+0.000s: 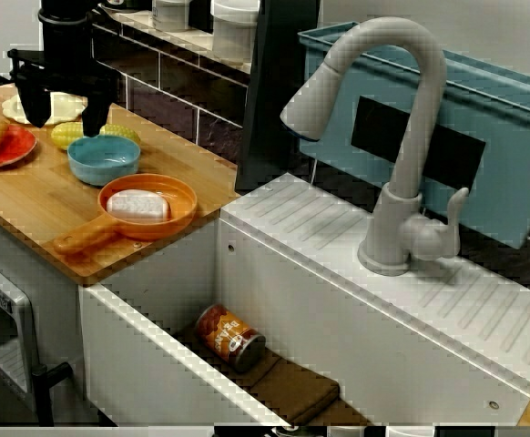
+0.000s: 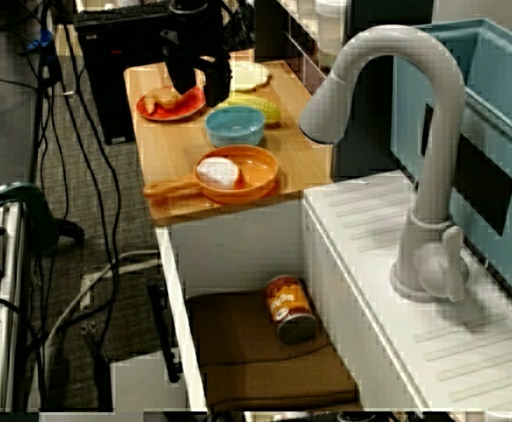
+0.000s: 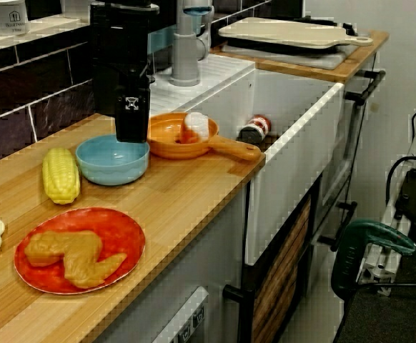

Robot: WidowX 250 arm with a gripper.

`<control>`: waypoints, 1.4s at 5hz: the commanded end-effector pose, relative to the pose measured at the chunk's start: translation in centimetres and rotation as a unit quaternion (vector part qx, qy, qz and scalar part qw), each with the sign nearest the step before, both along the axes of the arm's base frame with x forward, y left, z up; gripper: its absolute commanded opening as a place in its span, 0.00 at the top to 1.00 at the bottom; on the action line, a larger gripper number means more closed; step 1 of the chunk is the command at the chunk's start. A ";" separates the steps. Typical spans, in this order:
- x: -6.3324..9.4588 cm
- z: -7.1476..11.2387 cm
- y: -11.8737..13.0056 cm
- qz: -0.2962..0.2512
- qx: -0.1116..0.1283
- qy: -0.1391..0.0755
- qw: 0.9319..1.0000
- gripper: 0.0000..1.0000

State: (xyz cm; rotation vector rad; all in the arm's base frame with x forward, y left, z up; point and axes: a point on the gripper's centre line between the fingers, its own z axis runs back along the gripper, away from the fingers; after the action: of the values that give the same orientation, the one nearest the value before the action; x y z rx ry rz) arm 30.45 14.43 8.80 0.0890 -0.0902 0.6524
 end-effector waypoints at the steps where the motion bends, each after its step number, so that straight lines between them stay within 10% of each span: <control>1: -0.4 1.5 1.2 0.049 -0.024 -0.025 0.998 0.00; 7: -0.3 -0.5 0.4 0.091 -0.056 -0.050 0.993 0.00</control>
State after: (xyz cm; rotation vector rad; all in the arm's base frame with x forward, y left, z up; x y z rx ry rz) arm 30.79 14.83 7.06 -0.0474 -0.1138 0.8495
